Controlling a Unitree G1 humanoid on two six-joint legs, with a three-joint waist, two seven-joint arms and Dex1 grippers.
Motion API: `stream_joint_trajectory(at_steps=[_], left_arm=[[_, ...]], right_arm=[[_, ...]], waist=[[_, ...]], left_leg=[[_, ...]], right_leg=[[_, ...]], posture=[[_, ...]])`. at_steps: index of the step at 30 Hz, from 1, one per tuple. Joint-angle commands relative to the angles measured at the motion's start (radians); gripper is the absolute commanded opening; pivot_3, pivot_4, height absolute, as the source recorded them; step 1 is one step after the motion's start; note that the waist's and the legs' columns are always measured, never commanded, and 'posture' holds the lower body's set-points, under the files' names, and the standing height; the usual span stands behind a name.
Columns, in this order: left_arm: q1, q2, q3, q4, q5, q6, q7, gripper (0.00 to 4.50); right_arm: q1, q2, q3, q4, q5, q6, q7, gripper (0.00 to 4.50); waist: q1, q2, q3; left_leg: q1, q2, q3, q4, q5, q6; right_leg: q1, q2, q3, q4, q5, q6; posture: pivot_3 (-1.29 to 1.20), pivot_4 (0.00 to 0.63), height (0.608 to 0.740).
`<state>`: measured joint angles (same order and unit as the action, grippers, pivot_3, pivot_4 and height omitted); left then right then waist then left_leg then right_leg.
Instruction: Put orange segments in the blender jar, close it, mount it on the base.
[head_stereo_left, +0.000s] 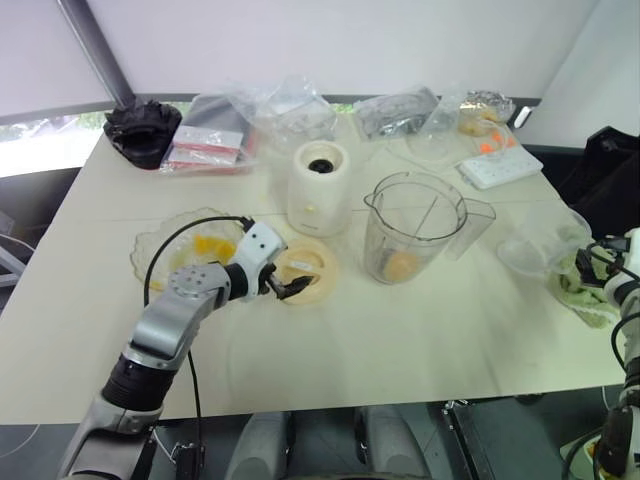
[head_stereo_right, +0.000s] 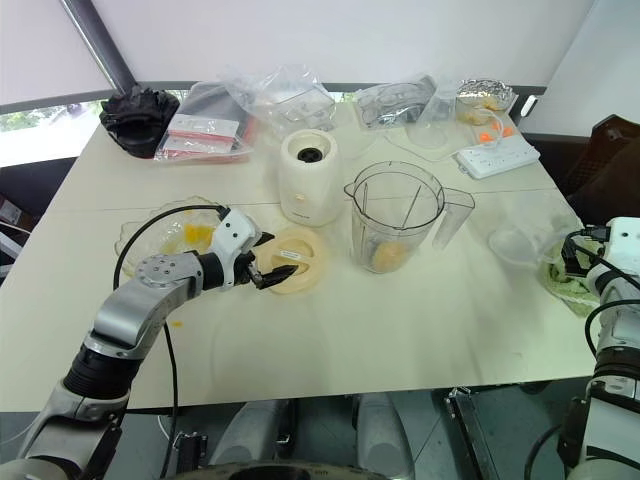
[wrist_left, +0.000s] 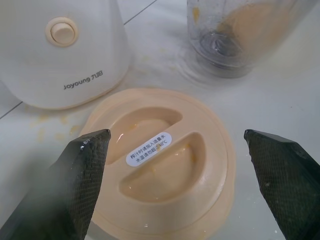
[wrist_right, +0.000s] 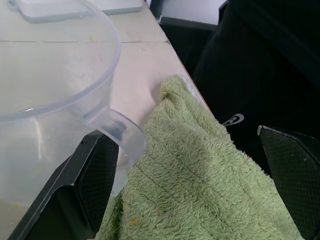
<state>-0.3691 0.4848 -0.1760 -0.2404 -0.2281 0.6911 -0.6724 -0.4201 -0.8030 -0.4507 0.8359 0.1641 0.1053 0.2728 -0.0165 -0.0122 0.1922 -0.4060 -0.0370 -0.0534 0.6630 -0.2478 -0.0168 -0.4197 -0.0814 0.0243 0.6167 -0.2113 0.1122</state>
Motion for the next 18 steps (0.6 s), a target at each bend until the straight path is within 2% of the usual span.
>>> stream_joint_trajectory(at_steps=[1,7,8,10,12,17,18], left_arm=[[-0.02,0.012,0.021,-0.046,-0.004,-0.003,0.004,4.46],[-0.016,0.016,0.023,-0.05,-0.002,-0.004,0.01,4.46],[-0.016,0.016,0.023,-0.051,-0.002,-0.003,0.011,4.49],[-0.016,0.016,0.022,-0.051,-0.001,-0.005,0.012,4.5],[-0.016,0.016,0.02,-0.05,0.001,-0.008,0.013,4.5],[-0.017,0.016,0.017,-0.048,0.003,-0.011,0.012,4.5],[-0.017,0.016,0.017,-0.048,0.003,-0.01,0.012,4.5]], right_arm=[[-0.024,-0.004,-0.017,0.008,0.019,0.0,-0.018,4.5],[-0.031,0.013,-0.007,0.009,0.021,-0.003,-0.028,4.5],[-0.032,0.016,-0.006,0.008,0.022,-0.003,-0.029,4.24],[-0.033,0.019,-0.006,0.005,0.023,-0.003,-0.028,3.62],[-0.034,0.021,-0.005,0.006,0.023,-0.004,-0.027,2.49],[-0.039,0.022,-0.004,0.016,0.026,-0.011,-0.024,0.08],[-0.04,0.021,-0.003,0.019,0.028,-0.013,-0.022,0.03]], waist=[[0.0,0.0,0.0],[0.0,0.0,0.0],[-0.001,0.0,0.0],[-0.001,0.0,0.0],[-0.001,0.0,0.0],[-0.001,0.0,0.0],[-0.001,0.0,0.0]], left_leg=[[0.0,0.0,0.0,0.0,0.0,0.0],[0.0,0.0,0.0,0.0,0.0,0.0],[0.0,0.0,0.0,0.0,0.0,0.0],[0.0,0.0,0.0,0.0,0.0,0.0],[0.0,0.0,0.0,0.0,0.0,0.0],[0.0,0.0,0.0,0.0,0.0,0.0],[0.001,0.0,0.0,0.0,0.0,0.0]], right_leg=[[0.0,0.0,0.0,0.0,0.0,0.0],[0.0,0.0,0.0,0.0,0.0,0.0],[0.0,0.0,0.0,0.0,0.0,0.0],[0.0,0.0,0.0,0.0,0.0,0.0],[0.0,0.0,0.0,0.0,0.0,0.0],[0.0,0.0,0.0,0.0,0.0,0.0],[0.001,0.0,0.0,0.0,0.0,0.0]], posture=[[0.0,0.15,0.74],[0.0,0.15,0.74],[0.0,0.15,0.74],[0.0,0.15,0.74],[0.0,0.15,0.74],[0.0,0.15,0.74],[0.0,0.15,0.74]])
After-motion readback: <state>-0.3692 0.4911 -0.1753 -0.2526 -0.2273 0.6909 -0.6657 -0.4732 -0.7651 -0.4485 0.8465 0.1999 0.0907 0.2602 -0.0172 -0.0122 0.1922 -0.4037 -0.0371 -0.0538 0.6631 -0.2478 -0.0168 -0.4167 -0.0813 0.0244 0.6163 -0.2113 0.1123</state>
